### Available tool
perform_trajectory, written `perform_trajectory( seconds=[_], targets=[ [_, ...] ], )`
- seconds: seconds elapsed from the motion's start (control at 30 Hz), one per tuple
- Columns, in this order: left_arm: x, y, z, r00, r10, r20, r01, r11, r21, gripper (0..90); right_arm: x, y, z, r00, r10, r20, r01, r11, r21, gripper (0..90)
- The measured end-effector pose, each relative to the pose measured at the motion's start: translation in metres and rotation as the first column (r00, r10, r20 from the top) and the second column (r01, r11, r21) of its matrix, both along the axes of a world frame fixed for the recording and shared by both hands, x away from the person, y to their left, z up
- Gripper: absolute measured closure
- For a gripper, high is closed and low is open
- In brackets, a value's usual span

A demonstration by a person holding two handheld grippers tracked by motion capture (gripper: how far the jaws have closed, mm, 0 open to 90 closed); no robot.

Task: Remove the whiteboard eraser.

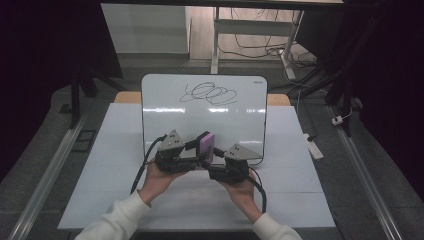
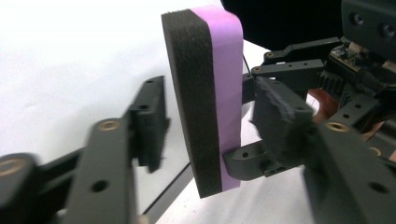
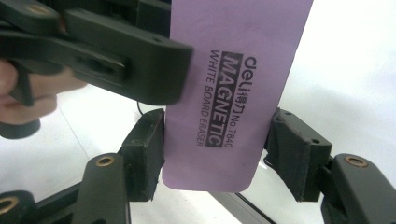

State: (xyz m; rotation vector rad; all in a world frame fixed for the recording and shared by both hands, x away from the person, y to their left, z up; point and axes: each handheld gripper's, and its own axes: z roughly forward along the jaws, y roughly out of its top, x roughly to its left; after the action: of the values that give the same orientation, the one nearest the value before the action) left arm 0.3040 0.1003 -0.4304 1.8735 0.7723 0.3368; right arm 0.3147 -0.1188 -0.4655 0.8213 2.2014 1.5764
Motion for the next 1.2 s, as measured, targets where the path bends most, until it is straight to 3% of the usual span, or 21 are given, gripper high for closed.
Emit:
perform_trajectory(
  seconds=[0.13,0.33,0.43,0.53,0.73,1.07,1.2],
  targets=[
    [-0.005,0.010,0.004,1.0000,-0.005,-0.004,0.005,0.9999,-0.009,34.0,0.000,0.000,0.000,1.0000,-0.001,0.008,0.001,1.000,-0.019,39.2],
    [-0.018,0.035,0.000,0.9994,0.012,-0.034,-0.012,0.9999,0.010,28.7,0.004,-0.007,0.001,0.9996,-0.019,0.020,0.020,0.999,-0.025,39.5],
    [-0.028,0.061,-0.011,0.9950,0.056,-0.083,-0.053,0.9978,0.039,27.4,0.007,-0.013,0.003,0.9991,-0.035,0.022,0.036,0.999,-0.017,39.6],
    [-0.035,0.081,-0.025,0.9867,0.098,-0.130,-0.090,0.9940,0.063,25.9,0.009,-0.017,0.005,0.9985,-0.049,0.024,0.049,0.999,-0.009,39.6],
    [-0.045,0.113,-0.052,0.9605,0.177,-0.215,-0.161,0.9830,0.088,24.7,0.015,-0.025,0.008,0.9973,-0.071,0.020,0.071,0.997,-0.001,39.7],
    [-0.066,0.145,-0.072,0.9352,0.234,-0.266,-0.216,0.9716,0.098,24.7,0.024,-0.038,0.022,0.9907,-0.125,0.054,0.126,0.992,-0.017,40.1],
    [-0.069,0.150,-0.075,0.9297,0.250,-0.271,-0.230,0.9677,0.102,24.7,0.030,-0.041,0.029,0.9880,-0.139,0.068,0.141,0.990,-0.019,40.1]
  ],
)
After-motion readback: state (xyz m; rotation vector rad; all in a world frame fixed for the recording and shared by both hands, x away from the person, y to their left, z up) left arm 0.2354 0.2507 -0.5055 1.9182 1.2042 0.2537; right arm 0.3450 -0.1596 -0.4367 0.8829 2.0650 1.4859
